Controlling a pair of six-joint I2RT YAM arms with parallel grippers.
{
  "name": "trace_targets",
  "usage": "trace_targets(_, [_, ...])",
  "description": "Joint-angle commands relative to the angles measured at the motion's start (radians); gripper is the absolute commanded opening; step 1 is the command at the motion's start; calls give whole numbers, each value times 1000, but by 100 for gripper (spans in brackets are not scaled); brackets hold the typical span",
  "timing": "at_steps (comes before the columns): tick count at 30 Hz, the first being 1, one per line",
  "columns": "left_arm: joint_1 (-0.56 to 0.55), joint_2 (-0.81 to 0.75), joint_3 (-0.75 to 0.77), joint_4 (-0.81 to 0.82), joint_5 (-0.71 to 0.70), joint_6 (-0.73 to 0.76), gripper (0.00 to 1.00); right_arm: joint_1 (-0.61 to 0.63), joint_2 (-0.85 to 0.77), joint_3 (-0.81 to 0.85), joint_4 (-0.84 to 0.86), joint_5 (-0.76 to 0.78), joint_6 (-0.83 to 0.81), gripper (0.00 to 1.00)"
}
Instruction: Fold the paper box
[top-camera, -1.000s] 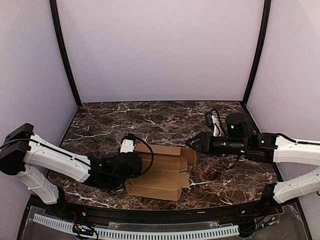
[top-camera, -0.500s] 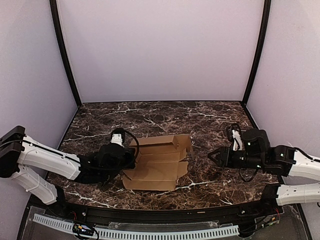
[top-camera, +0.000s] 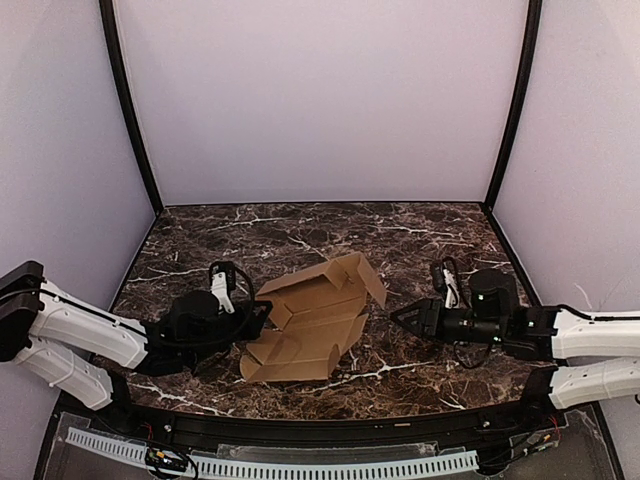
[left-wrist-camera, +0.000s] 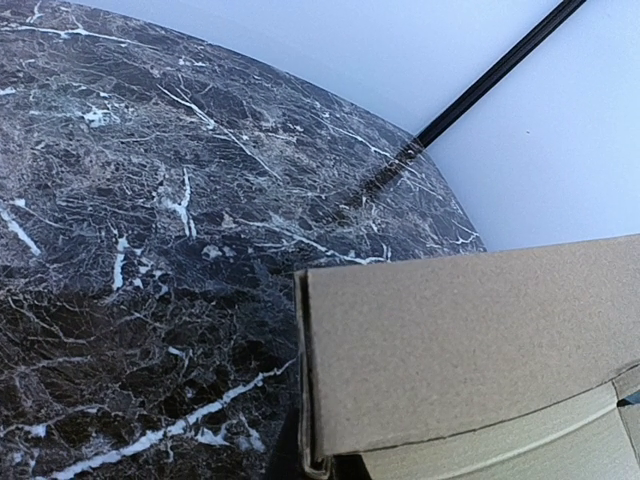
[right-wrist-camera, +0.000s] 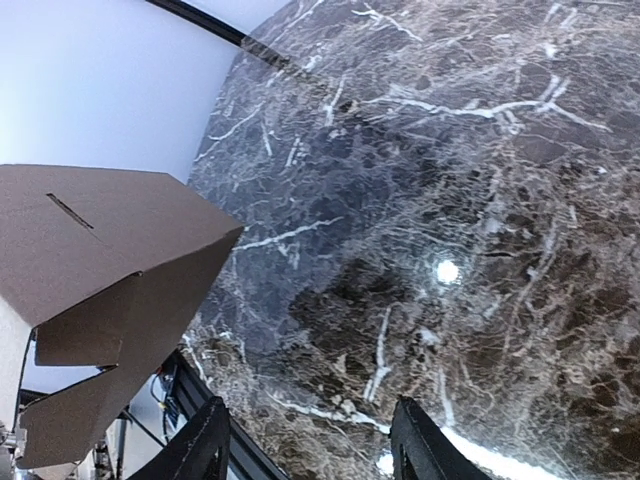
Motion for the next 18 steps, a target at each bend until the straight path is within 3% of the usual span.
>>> trace_targets(1, [9,-14,-32,106,68,-57,1,-11,28,-45,324,-106,81,54])
trace_targets(6, [11,12,-46,158,76,-87,1,-10,78,-80,531,-163,150,54])
trace_targets(18, [20,92,-44,281,116,-120,1,-6,202,-43,767,-209,211,54])
